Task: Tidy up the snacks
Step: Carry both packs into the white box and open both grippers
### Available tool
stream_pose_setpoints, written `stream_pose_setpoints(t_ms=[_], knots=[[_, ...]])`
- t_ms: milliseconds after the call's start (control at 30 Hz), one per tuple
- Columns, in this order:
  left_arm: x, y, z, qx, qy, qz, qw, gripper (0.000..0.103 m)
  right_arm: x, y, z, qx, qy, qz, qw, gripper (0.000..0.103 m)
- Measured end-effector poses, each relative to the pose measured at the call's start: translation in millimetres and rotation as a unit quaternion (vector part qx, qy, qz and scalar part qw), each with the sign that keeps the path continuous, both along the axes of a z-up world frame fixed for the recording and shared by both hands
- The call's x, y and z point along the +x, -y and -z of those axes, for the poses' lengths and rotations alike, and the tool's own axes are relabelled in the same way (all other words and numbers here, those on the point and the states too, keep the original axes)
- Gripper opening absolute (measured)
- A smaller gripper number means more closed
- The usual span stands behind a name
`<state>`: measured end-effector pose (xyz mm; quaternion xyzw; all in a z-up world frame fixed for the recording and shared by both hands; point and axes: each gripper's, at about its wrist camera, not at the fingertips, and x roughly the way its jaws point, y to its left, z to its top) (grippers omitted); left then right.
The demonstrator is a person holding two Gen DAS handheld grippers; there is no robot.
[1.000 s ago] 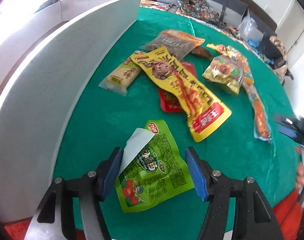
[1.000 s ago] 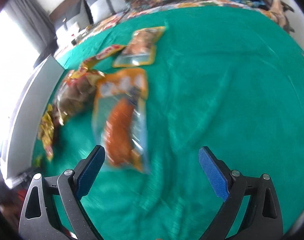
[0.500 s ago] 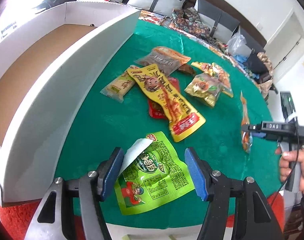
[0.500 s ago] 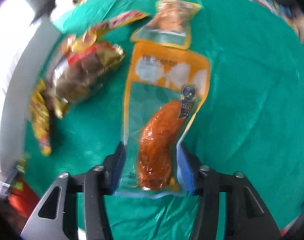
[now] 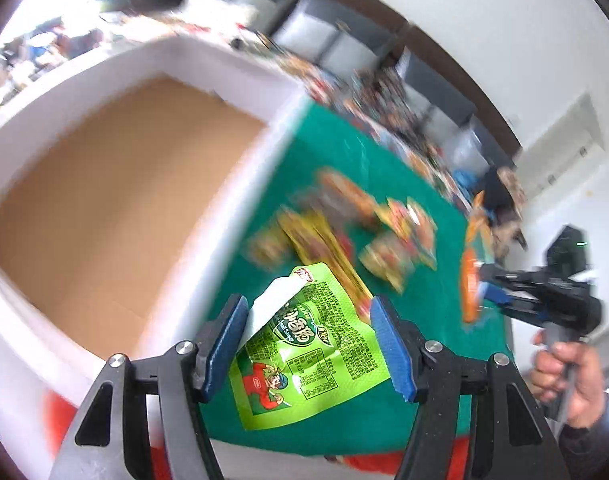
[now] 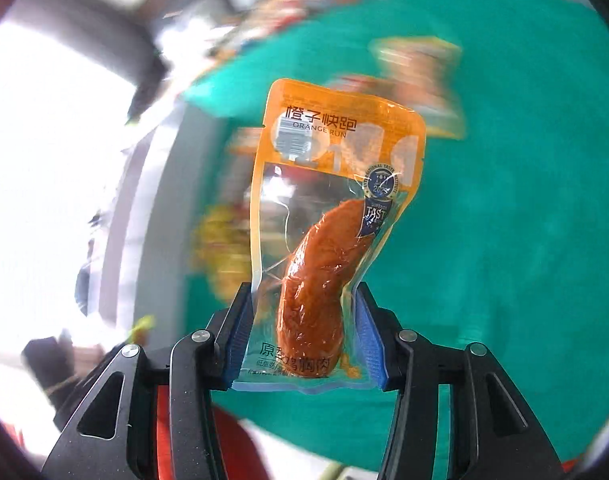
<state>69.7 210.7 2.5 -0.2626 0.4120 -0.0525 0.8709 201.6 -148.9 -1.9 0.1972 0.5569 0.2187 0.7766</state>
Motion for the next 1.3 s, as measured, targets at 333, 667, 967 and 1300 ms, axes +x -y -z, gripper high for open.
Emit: stream_pose_setpoints(t_ms=[333,667,967,1300], knots=[[11.0,-115.6,1.5,0.149,-0.065,-0.116,0.9797,0.080,1.3,-281.9,-93.9,0.048,0.088,-0.200,0.975,0.076],[-3.2,-103.8,0.8,0.113,-0.006,-0.148,0.9826,0.086,11.2,-194.5,-124.2,0.026,0.157,-0.143,0.977,0.079],[65.1,-8.8,23.0,0.194,-0.002,-0.055,0.9794,0.086,-9.0,39.6,47.6,-0.235,0.121,0.005,0.964,0.079],[65.6,22.1,35.6,0.222,-0.024,-0.050,0.9735,0.085,-47.8,168.3,102.0,-0.290,0.127,0.110,0.942,0.079]])
